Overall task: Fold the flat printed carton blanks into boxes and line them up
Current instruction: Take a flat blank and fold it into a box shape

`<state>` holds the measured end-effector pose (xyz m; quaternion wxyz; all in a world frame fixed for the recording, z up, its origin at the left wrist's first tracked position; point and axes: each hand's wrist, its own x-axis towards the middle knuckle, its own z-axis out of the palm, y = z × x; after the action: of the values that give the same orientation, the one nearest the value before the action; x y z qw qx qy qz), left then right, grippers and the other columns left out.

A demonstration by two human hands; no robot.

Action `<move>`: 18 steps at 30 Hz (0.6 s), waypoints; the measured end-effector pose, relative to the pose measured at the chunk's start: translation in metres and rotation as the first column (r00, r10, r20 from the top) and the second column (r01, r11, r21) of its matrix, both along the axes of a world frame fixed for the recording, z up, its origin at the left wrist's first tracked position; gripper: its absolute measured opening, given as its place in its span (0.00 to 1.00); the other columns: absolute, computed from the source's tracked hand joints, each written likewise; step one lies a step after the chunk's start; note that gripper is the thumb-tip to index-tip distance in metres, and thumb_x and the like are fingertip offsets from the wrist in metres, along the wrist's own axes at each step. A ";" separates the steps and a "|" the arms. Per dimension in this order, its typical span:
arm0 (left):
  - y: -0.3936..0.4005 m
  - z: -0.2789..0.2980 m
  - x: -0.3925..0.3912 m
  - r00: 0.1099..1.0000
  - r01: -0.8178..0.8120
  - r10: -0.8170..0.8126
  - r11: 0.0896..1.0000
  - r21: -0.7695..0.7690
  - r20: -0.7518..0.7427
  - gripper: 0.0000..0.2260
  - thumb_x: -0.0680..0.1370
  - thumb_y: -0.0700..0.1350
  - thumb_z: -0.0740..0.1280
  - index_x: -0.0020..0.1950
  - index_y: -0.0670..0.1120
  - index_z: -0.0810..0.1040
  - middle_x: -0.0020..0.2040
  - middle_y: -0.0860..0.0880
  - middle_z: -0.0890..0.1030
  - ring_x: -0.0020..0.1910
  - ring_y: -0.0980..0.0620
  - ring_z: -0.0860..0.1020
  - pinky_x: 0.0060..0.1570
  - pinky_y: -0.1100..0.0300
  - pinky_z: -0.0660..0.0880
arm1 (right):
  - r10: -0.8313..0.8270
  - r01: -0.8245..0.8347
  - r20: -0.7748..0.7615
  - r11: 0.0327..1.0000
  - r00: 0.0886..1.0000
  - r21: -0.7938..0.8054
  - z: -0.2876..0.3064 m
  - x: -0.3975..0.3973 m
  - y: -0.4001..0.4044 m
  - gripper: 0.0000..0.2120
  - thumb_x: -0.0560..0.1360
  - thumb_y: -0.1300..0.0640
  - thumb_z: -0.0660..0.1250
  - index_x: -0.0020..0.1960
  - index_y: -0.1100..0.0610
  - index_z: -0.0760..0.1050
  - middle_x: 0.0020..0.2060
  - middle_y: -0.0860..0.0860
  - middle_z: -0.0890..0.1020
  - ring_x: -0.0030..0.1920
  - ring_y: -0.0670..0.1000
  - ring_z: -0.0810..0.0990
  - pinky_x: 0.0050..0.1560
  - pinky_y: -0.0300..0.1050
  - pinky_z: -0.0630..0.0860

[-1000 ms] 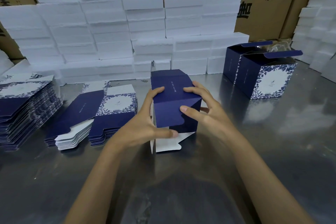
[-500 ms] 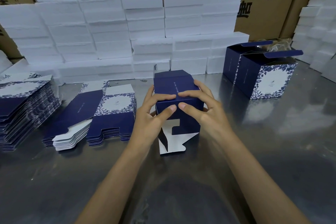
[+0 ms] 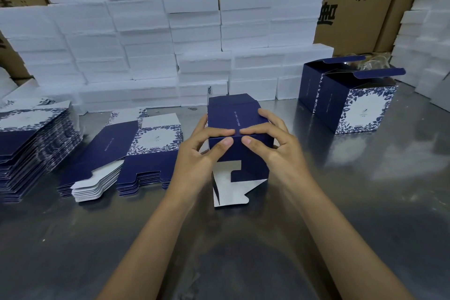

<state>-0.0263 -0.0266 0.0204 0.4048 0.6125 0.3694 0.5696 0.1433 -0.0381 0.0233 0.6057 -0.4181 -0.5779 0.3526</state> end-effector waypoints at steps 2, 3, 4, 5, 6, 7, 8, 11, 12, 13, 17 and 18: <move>-0.002 0.000 0.003 1.000 -0.020 0.021 0.999 0.036 -0.022 0.06 0.77 0.41 0.72 0.53 0.47 0.85 0.62 0.60 0.81 0.76 0.50 0.66 0.70 0.43 0.70 | -0.019 0.019 0.017 1.000 1.000 0.006 0.001 0.000 0.000 0.09 0.75 0.61 0.75 0.46 0.47 0.84 0.71 0.43 0.72 0.70 0.41 0.71 0.71 0.54 0.71; -0.002 0.000 0.003 0.999 -0.016 0.018 0.999 0.036 -0.032 0.06 0.77 0.41 0.72 0.53 0.47 0.85 0.62 0.60 0.81 0.76 0.50 0.66 0.70 0.44 0.70 | -0.022 0.022 0.018 1.000 1.000 0.003 0.001 0.001 0.000 0.08 0.75 0.61 0.75 0.47 0.47 0.84 0.71 0.42 0.72 0.70 0.41 0.71 0.71 0.54 0.71; -0.002 0.001 0.002 0.999 -0.005 0.005 1.000 0.022 -0.037 0.07 0.77 0.41 0.73 0.53 0.48 0.86 0.63 0.61 0.80 0.76 0.52 0.66 0.71 0.47 0.69 | -0.020 0.020 0.015 1.000 1.000 -0.003 0.001 0.002 0.000 0.08 0.75 0.61 0.75 0.47 0.47 0.84 0.71 0.42 0.72 0.71 0.41 0.71 0.71 0.54 0.72; -0.002 0.002 -0.001 1.000 0.009 -0.008 1.000 0.005 -0.030 0.07 0.76 0.41 0.73 0.52 0.51 0.86 0.63 0.64 0.80 0.75 0.56 0.66 0.70 0.52 0.70 | -0.013 0.014 0.016 1.000 1.000 -0.010 0.001 0.003 -0.001 0.08 0.75 0.60 0.75 0.48 0.47 0.85 0.71 0.41 0.72 0.71 0.41 0.71 0.70 0.52 0.73; -0.001 0.003 -0.004 1.000 0.019 -0.019 1.000 -0.009 -0.007 0.08 0.75 0.41 0.74 0.51 0.53 0.87 0.61 0.68 0.79 0.73 0.62 0.68 0.67 0.59 0.72 | -0.007 0.007 0.019 1.000 1.000 -0.015 0.002 0.004 -0.001 0.08 0.75 0.60 0.75 0.49 0.47 0.85 0.72 0.41 0.71 0.70 0.40 0.71 0.67 0.49 0.75; -0.001 0.004 -0.007 0.999 0.028 -0.027 0.999 -0.022 0.034 0.09 0.74 0.40 0.74 0.49 0.54 0.87 0.59 0.71 0.79 0.70 0.66 0.71 0.61 0.65 0.74 | 0.000 0.000 0.017 1.000 1.000 -0.019 0.002 0.006 -0.002 0.08 0.75 0.60 0.74 0.50 0.48 0.84 0.72 0.41 0.71 0.68 0.38 0.72 0.62 0.43 0.77; 0.000 0.004 -0.010 0.996 0.039 -0.036 0.999 -0.034 0.084 0.10 0.74 0.39 0.74 0.48 0.53 0.87 0.57 0.71 0.80 0.66 0.67 0.74 0.55 0.67 0.76 | 0.005 -0.005 0.008 1.000 1.000 -0.023 0.002 0.007 -0.001 0.08 0.76 0.60 0.74 0.51 0.48 0.84 0.72 0.42 0.72 0.65 0.36 0.74 0.55 0.36 0.78; 0.002 0.005 -0.009 0.993 0.028 -0.028 1.000 0.005 0.117 0.10 0.74 0.34 0.73 0.46 0.50 0.87 0.56 0.65 0.83 0.60 0.68 0.78 0.51 0.69 0.77 | -0.007 0.007 0.017 1.000 1.000 -0.016 0.002 0.009 0.000 0.07 0.76 0.63 0.74 0.49 0.52 0.82 0.70 0.43 0.73 0.62 0.35 0.77 0.48 0.30 0.76; 0.002 0.004 -0.008 0.995 0.016 -0.018 1.000 0.017 0.102 0.11 0.75 0.33 0.73 0.46 0.49 0.87 0.56 0.64 0.83 0.60 0.69 0.77 0.51 0.70 0.76 | -0.012 0.013 0.026 1.000 1.000 -0.013 0.002 0.008 0.001 0.07 0.76 0.63 0.74 0.49 0.52 0.82 0.70 0.43 0.74 0.63 0.36 0.77 0.49 0.30 0.76; 0.001 0.004 -0.007 0.996 0.004 -0.006 1.000 0.018 0.090 0.10 0.75 0.34 0.72 0.47 0.49 0.86 0.57 0.62 0.83 0.61 0.70 0.76 0.52 0.70 0.76 | -0.015 0.016 0.021 1.000 1.000 -0.014 0.001 0.008 0.002 0.07 0.76 0.62 0.73 0.50 0.52 0.82 0.69 0.43 0.74 0.63 0.36 0.76 0.51 0.30 0.76; 0.000 0.004 -0.009 0.986 -0.167 0.167 0.985 0.051 0.013 0.14 0.78 0.41 0.72 0.61 0.53 0.82 0.63 0.58 0.80 0.66 0.65 0.74 0.62 0.68 0.72 | 0.022 -0.039 -0.120 0.989 0.993 -0.141 0.001 0.013 -0.001 0.16 0.76 0.39 0.71 0.62 0.36 0.76 0.69 0.34 0.72 0.65 0.36 0.75 0.55 0.32 0.76; 0.000 0.004 -0.010 0.977 -0.207 0.205 0.978 0.032 0.060 0.16 0.79 0.43 0.71 0.65 0.55 0.79 0.64 0.57 0.80 0.65 0.64 0.76 0.61 0.67 0.74 | 0.016 -0.043 -0.132 0.978 0.991 -0.203 0.002 0.016 -0.001 0.18 0.75 0.33 0.67 0.63 0.33 0.73 0.68 0.32 0.72 0.64 0.35 0.76 0.58 0.34 0.75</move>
<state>-0.0365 -0.0263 0.0243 0.3420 0.5622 0.4085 0.6325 0.1590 -0.0390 0.0255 0.5902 -0.4459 -0.5040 0.4458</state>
